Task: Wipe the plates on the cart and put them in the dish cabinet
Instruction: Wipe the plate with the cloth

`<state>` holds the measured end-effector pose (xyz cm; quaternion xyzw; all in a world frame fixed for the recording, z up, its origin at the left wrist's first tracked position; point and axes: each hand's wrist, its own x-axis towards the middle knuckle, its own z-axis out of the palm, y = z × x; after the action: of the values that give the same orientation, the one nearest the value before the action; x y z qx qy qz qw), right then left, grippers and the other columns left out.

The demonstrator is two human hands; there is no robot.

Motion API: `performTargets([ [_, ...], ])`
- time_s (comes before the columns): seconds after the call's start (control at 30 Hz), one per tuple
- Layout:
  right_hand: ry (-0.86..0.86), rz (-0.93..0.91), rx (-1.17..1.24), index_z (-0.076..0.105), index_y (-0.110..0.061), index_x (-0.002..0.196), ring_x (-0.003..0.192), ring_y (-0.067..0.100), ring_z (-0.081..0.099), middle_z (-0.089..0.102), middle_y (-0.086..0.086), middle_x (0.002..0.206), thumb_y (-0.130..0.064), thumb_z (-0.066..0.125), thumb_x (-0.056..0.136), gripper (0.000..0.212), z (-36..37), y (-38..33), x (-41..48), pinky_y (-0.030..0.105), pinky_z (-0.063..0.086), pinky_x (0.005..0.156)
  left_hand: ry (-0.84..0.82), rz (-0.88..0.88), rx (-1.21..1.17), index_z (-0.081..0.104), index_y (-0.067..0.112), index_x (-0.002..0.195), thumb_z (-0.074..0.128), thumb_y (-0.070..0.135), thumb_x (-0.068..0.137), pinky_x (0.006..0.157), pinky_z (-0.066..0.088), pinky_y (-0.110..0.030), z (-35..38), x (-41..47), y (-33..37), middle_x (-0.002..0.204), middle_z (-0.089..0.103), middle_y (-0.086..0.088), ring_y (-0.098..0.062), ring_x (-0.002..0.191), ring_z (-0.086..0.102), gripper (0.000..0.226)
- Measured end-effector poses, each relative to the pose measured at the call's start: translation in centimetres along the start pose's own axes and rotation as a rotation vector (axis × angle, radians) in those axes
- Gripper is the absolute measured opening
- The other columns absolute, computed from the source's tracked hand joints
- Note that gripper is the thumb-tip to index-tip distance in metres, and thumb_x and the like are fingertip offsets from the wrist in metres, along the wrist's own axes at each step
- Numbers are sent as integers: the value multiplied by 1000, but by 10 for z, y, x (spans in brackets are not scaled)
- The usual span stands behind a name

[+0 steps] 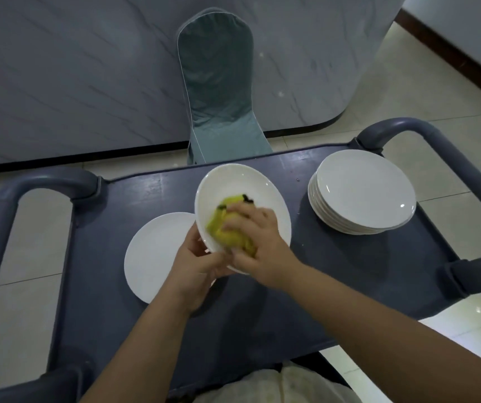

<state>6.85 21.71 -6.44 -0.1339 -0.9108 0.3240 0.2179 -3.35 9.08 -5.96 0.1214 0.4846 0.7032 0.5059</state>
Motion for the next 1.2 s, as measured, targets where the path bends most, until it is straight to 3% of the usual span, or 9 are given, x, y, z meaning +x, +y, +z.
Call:
performTargets([
  [0.17,15,87,-156,54,-33,112,114,23,37,42,-13,139,-30,55,76,36,-18,71,-50,49,37,102,53,-34,65,64,30,118,62,-12,56,67,58,-46,-4,-5,-7,107,70,-4,-25,93,70,75],
  [0.33,297,359,-57,61,-24,114,119,27,43,48,-3,139,-34,49,78,39,-10,38,23,28,23,104,-18,-54,111,69,36,111,67,-8,58,77,57,-54,10,-8,-13,112,67,-7,-28,101,67,69],
  [0.5,18,-64,-11,56,-29,115,122,21,38,43,-10,142,-28,59,80,35,13,13,-44,31,28,106,19,-44,51,61,24,124,73,-5,53,81,54,-61,-5,-10,-1,117,67,-12,-35,103,66,77],
  [0.6,50,78,-67,56,-32,111,117,24,38,39,-20,139,-26,56,75,36,3,58,-80,35,31,107,48,-38,216,64,32,120,65,-9,55,78,54,-62,-4,-14,-6,106,70,-1,-32,100,66,76],
  [0.73,329,416,19,62,-21,111,117,27,40,45,-13,135,-28,50,74,39,-4,59,-29,14,22,100,-26,-29,329,64,36,122,65,-8,60,78,54,-62,11,-17,-10,110,68,-5,-35,104,63,77],
  [0.83,435,378,136,59,-25,113,121,18,39,47,-8,138,-27,55,79,34,0,13,1,22,25,103,-34,-30,278,61,23,125,63,-10,61,72,59,-51,12,-18,-1,111,68,-7,-33,100,67,73],
  [0.97,176,45,41,55,-33,113,125,18,37,43,-14,140,-28,61,80,34,17,-3,-54,31,29,107,-12,-3,191,63,13,119,58,-20,72,65,59,-45,11,-19,-1,110,68,-15,-34,93,69,58],
  [1.1,104,275,46,55,-43,110,125,8,35,38,-36,135,-34,55,74,38,-9,42,-99,36,32,109,120,40,338,65,20,118,54,-17,83,64,59,-39,17,-22,-3,104,71,-4,-22,89,69,52],
  [1.2,191,322,60,58,-42,111,125,16,43,48,-21,135,-32,54,73,39,-49,45,-83,46,36,107,225,142,573,61,25,117,52,6,95,69,55,-28,22,-15,16,99,71,8,-12,91,67,30],
])
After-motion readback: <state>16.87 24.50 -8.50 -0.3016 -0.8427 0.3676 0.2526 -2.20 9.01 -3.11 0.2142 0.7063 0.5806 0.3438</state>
